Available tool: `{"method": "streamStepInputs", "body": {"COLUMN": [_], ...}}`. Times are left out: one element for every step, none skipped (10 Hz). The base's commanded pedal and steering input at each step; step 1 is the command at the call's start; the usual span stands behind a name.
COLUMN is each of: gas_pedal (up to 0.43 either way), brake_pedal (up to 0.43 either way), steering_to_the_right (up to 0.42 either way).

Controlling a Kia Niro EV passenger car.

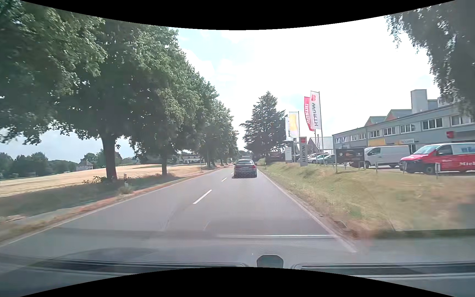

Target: Follow the waypoints while adhering to traffic rules and regulations

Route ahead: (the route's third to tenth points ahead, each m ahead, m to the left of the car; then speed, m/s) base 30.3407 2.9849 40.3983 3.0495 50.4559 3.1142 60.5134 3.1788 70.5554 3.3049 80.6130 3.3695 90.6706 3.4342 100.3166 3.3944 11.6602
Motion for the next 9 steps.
{"method": "streamStepInputs", "body": {"gas_pedal": [0.177, 0.177, 0.177, 0.177, 0.177, 0.177, 0.177, 0.177, 0.189], "brake_pedal": [0.000, 0.000, 0.000, 0.000, 0.000, 0.000, 0.000, 0.000, 0.000], "steering_to_the_right": [-0.005, -0.005, -0.004, -0.002, -0.002, -0.001, -0.001, -0.001, -0.001]}}
